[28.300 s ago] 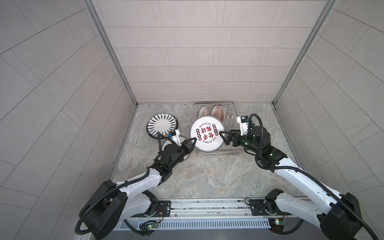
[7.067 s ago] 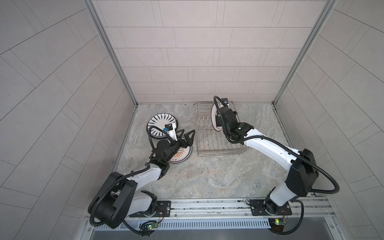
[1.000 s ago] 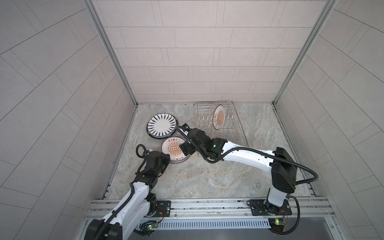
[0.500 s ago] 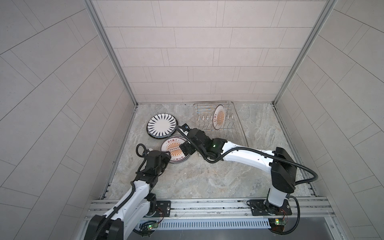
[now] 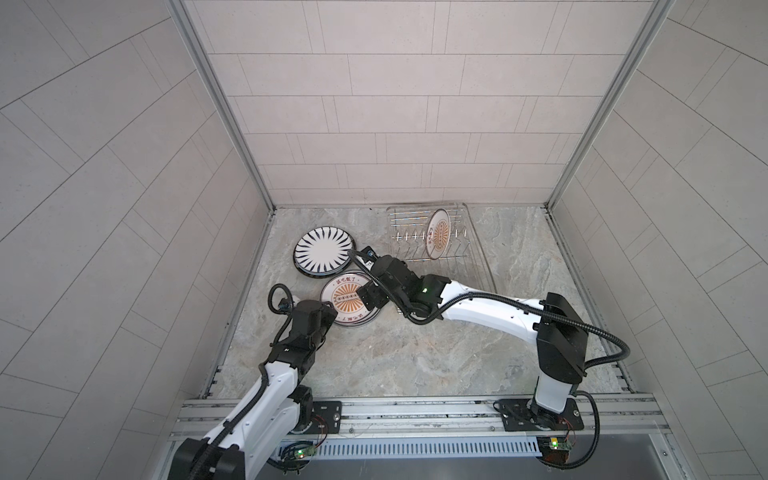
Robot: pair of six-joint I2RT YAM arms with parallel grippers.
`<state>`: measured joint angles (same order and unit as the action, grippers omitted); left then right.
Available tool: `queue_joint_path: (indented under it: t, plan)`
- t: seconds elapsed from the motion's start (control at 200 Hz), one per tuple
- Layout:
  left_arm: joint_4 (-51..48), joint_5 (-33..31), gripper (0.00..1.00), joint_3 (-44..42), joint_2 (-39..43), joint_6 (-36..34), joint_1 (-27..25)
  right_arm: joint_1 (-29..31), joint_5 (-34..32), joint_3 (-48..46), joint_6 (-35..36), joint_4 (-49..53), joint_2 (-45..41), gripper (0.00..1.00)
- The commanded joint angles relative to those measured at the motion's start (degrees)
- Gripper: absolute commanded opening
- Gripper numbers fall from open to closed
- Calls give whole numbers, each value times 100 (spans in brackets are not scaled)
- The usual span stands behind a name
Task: Unload the plates from the dish rack
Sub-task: 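Open the left gripper and withdraw both grippers from the stack, then move both grippers to the last sunburst plate in the rack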
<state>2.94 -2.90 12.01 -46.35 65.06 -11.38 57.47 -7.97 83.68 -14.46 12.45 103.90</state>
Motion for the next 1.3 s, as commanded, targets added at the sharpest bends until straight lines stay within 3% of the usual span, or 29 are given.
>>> queue_joint_path:
  t: [0.0, 0.23, 0.405, 0.61, 0.911, 0.966, 1.041, 1.296]
  plan:
    - [150, -154, 44, 117, -146, -125, 18, 62, -57, 140, -57, 117, 69, 95]
    - [467, 285, 38, 246, -562, -255, 13, 62, -65, 201, -53, 168, 97, 95]
    - [374, 137, 41, 258, -595, -248, 17, 62, -140, 189, -48, 180, 74, 95]
    - [130, -186, 55, 210, -120, -306, 21, 62, -321, -165, -84, -228, -207, 95]
    - [167, -138, 57, 84, 865, -497, 13, -5, -795, -1379, -332, -1599, -984, 95]
    - [256, -37, 67, 99, 972, -590, 18, -38, -901, -1621, -385, -1841, -1150, 96]
    - [661, 290, 99, 52, 1063, -926, 5, -106, -999, -1924, -448, -2109, -1366, 97]
    - [1804, 991, 100, 10, 891, -1463, -344, -700, -1119, -2596, -877, -2233, -1874, 100]
